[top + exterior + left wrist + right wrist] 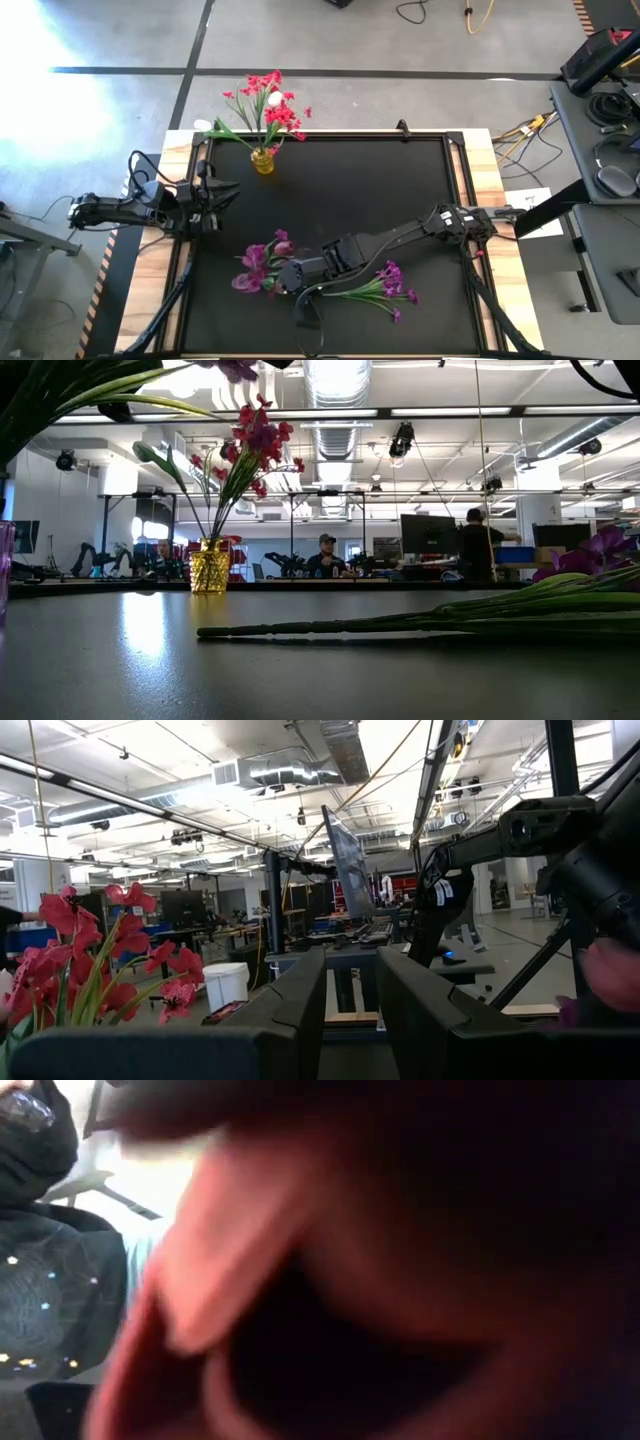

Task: Sort flowers into vase by color
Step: Put the red tulip into the violet vase

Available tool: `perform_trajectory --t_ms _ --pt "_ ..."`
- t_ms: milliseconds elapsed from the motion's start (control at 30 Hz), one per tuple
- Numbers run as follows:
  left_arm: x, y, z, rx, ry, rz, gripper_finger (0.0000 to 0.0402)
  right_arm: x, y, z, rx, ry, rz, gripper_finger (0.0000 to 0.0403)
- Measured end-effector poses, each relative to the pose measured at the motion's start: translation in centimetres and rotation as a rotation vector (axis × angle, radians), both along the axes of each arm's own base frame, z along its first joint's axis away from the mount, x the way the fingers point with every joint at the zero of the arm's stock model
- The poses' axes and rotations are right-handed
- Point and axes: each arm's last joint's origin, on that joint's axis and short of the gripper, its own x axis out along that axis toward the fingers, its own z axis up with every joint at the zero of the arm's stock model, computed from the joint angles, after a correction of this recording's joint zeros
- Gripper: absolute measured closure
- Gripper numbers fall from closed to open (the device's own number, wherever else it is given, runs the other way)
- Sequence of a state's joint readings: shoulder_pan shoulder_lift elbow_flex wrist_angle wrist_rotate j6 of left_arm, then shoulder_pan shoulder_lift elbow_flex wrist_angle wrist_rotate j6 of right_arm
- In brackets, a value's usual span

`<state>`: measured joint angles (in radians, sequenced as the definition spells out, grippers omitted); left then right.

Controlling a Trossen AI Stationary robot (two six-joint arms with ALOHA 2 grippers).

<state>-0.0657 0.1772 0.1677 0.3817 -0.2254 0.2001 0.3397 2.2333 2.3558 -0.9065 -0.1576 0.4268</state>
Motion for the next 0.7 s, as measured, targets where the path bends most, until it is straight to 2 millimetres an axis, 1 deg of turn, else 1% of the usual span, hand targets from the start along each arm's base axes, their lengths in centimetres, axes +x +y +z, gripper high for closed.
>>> perform_trajectory --t_ms 200,300,400,500,600,700 --pt "0.0 0.0 0.0 0.0 0.0 0.0 0.0324 0.02 0.0 0.02 -0.04 -0.029 0.052 0.0074" --pt "0.0 0.0 0.0 0.0 0.0 0.0 0.0324 0.05 -0.05 0.01 -0.088 -0.052 0.074 0.0074" --pt "0.0 0.0 0.0 0.0 0.0 0.0 0.0324 0.05 -0.06 0.01 -0.155 -0.093 0.157 0.0074" --pt "0.0 0.0 -0.01 0.0 0.001 0.0 0.0324 0.04 -0.06 0.0 -0.149 -0.088 0.154 0.008" --pt "0.0 0.0 -0.01 0.0 0.001 0.0 0.0324 -0.03 -0.07 -0.06 -0.143 -0.075 0.147 0.0101" --pt "0.0 0.0 -0.01 -0.003 0.0 -0.001 0.0324 -0.04 -0.07 -0.06 -0.138 -0.072 0.145 0.0141"
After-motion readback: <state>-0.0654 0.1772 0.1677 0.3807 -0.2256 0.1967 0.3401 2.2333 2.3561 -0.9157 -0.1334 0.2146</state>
